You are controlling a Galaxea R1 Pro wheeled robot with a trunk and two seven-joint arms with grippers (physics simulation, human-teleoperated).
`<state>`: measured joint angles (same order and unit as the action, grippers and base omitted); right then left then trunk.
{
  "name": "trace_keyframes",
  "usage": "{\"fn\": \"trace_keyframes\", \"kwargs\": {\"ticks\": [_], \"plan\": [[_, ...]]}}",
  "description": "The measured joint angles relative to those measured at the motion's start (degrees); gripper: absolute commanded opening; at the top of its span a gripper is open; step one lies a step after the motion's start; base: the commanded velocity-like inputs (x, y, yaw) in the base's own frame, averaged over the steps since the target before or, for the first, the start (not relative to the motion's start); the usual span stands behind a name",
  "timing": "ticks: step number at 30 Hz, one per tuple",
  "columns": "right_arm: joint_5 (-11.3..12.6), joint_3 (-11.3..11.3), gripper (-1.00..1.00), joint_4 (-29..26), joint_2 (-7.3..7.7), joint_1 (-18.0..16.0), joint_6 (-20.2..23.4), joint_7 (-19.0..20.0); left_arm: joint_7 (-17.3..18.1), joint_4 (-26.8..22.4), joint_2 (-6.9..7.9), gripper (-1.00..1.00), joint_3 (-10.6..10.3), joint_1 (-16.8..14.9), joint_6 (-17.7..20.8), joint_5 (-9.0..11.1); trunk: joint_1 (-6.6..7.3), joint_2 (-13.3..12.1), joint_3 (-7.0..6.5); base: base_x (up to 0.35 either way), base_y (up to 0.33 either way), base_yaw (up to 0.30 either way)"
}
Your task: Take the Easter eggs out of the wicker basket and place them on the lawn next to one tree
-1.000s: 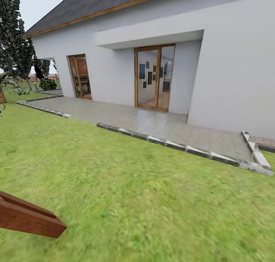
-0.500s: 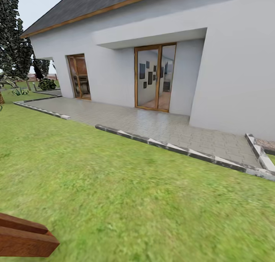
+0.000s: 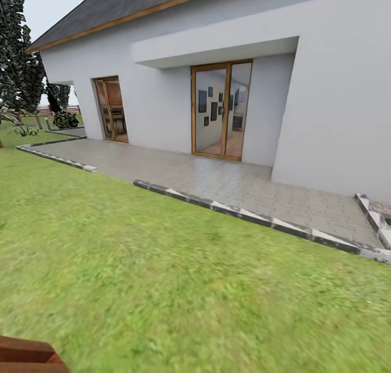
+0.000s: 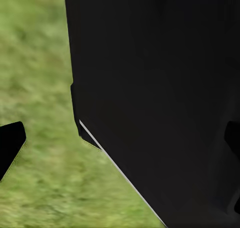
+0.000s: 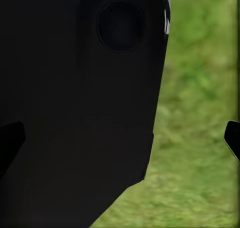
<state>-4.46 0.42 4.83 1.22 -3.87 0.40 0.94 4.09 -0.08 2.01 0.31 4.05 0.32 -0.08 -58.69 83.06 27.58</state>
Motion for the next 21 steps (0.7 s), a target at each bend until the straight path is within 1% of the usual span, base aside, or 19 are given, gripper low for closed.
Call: {"fn": "trace_keyframes", "kwargs": {"ticks": [21], "plan": [[0.0,0.0,1.0,0.0,0.0,0.0,0.0,0.0,0.0,0.0,0.0,1.0,0.0,0.0,0.0,0.0,0.0,0.0,0.0,0.333,0.0,0.0]]}}
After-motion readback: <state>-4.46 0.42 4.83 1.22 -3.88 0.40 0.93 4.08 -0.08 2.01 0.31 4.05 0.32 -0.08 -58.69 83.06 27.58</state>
